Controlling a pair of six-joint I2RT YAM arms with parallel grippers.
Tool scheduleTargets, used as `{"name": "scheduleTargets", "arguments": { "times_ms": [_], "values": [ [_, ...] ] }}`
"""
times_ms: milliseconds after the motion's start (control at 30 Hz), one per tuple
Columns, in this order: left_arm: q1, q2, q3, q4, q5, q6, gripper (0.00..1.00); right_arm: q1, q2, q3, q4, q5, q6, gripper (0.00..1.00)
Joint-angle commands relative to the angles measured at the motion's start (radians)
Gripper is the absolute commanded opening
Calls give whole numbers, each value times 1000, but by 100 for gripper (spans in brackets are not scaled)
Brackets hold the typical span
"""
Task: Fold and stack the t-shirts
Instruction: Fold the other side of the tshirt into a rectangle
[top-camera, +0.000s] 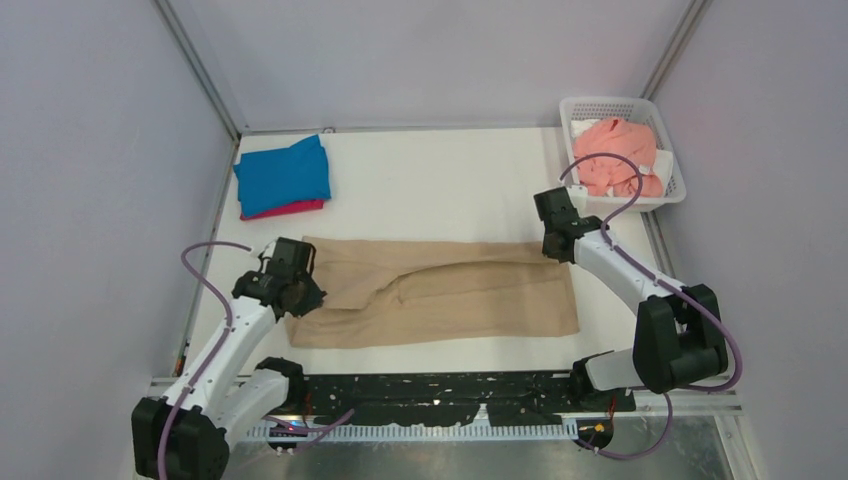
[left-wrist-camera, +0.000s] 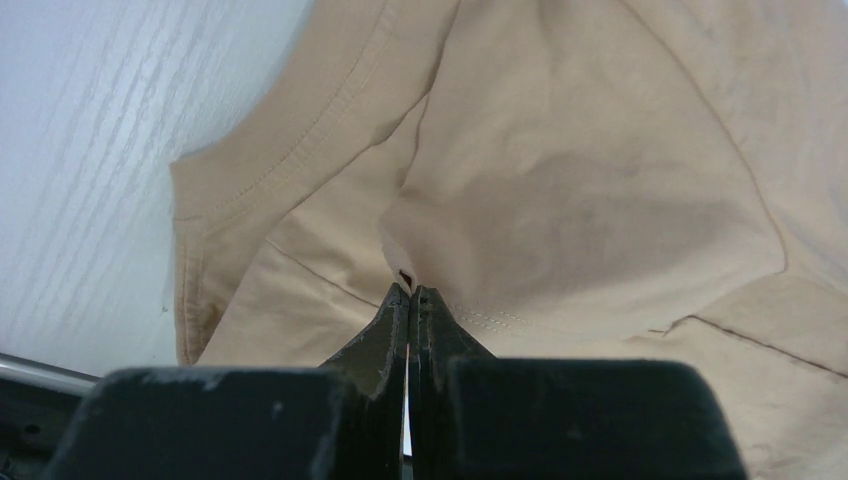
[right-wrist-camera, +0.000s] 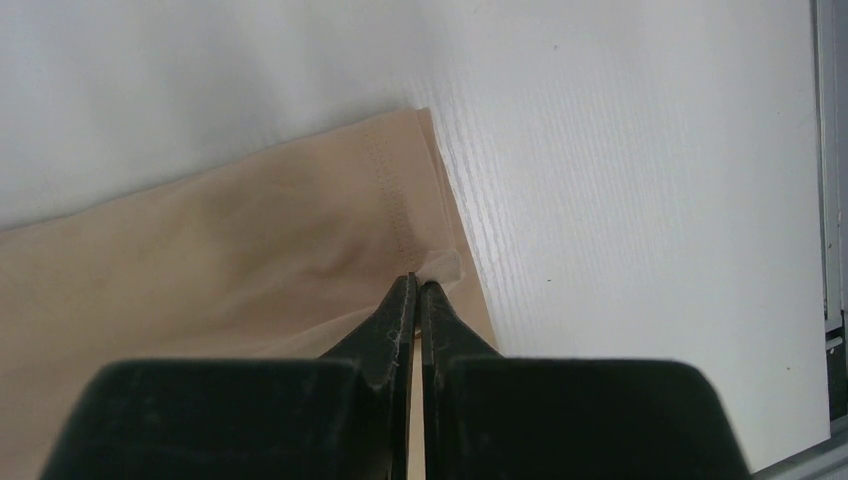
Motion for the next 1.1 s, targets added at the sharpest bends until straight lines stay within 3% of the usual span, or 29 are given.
{"name": "scheduleTargets", "arguments": {
  "times_ms": [0,167,300,333,367,400,433,500,600,633,667,800,933,1067],
  "values": [
    [-2,12,-46,25,-5,-11,0,7,-20,-44,19,28,39,8],
    [-2,19,-85,20,-38,-21,0,10,-40,-84,-37,100,106,10],
    [-2,12,-65,-34,-101,-15,1,10,-29,-76,-91,151,143,24],
    [-2,10,-65,-38,-91,-10,18,10,-25,-77,-95,152,147,33],
    [-2,5,-64,-44,-78,-4,43,10,-26,-80,-100,148,152,40],
    [-2,-3,-61,-51,-65,1,60,10,-31,-82,-100,142,153,55],
    [-2,-16,-61,-53,-51,8,71,11,-38,-85,-90,131,148,61],
    [-2,-59,-46,-57,-17,26,81,12,-73,-80,-78,109,141,71],
    [-3,-140,-6,-59,33,54,87,12,-170,-69,-41,65,120,84],
    [-2,-165,7,-48,48,67,92,12,-214,-69,-25,50,112,95],
    [-2,-188,15,-25,67,82,98,12,-234,-72,15,13,88,98],
    [-2,-156,44,140,214,130,100,12,-314,-109,184,-206,38,95],
    [-3,20,101,299,374,147,100,12,-295,-190,390,-482,52,95],
    [0,246,234,343,366,174,100,12,-188,-192,462,-504,91,95]
  ]
}}
